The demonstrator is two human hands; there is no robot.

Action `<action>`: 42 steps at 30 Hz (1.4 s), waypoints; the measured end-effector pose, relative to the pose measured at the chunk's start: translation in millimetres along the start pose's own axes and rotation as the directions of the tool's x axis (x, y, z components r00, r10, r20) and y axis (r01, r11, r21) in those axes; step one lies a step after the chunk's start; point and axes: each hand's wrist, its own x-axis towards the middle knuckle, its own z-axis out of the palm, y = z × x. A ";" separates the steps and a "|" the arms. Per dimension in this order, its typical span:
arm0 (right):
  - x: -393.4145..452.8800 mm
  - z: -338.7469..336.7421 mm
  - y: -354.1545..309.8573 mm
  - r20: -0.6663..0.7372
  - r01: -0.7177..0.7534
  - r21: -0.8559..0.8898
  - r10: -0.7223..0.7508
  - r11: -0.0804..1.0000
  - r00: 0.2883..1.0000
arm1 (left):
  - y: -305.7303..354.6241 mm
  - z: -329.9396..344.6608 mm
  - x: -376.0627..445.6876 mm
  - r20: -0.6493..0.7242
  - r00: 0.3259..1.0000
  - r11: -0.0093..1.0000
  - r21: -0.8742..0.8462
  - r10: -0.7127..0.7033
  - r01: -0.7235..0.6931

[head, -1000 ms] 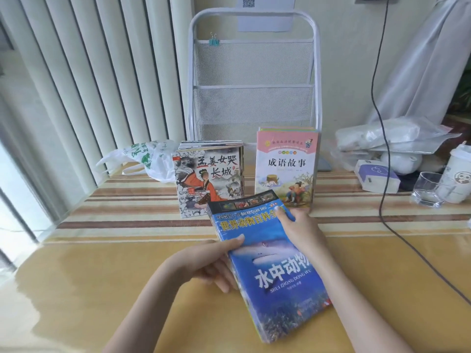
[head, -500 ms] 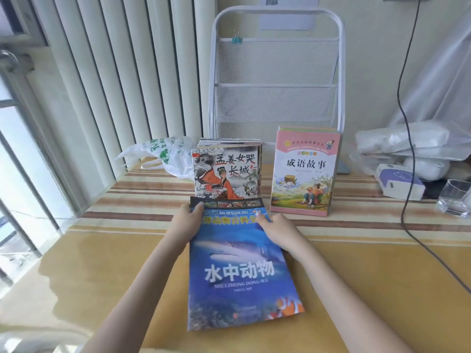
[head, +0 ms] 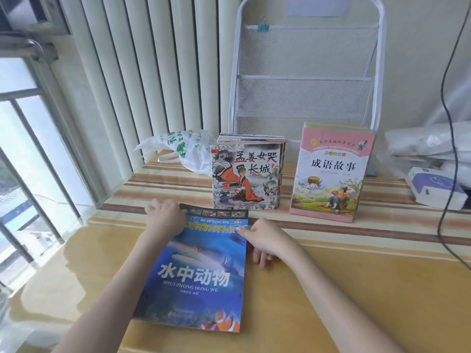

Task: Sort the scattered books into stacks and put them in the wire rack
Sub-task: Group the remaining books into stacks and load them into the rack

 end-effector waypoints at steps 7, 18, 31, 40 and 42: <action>27.2 -50.6 5.2 -0.730 0.215 0.117 -0.063 0.970 0.681 | 51.8 -34.9 16.5 0.041 0.930 0.682 -0.691 0.367 -0.239; 75.8 -66.8 -2.0 -0.482 0.177 0.490 0.096 0.854 0.871 | 90.5 1.8 67.4 0.070 0.945 0.381 -0.922 0.321 -0.061; 102.2 -58.1 10.3 -0.617 0.410 0.544 0.018 0.732 0.787 | 103.0 4.1 64.8 -0.178 0.962 0.275 -0.933 0.205 -0.231; 56.4 -59.0 -19.1 -0.719 0.622 0.482 -0.126 0.617 0.683 | 72.7 -49.0 33.6 -0.311 0.905 0.253 -0.887 0.291 -0.386; 45.6 -48.8 -23.3 -0.722 0.643 0.475 -0.151 0.601 0.675 | 60.4 -52.9 19.5 -0.318 0.903 0.254 -0.884 0.290 -0.392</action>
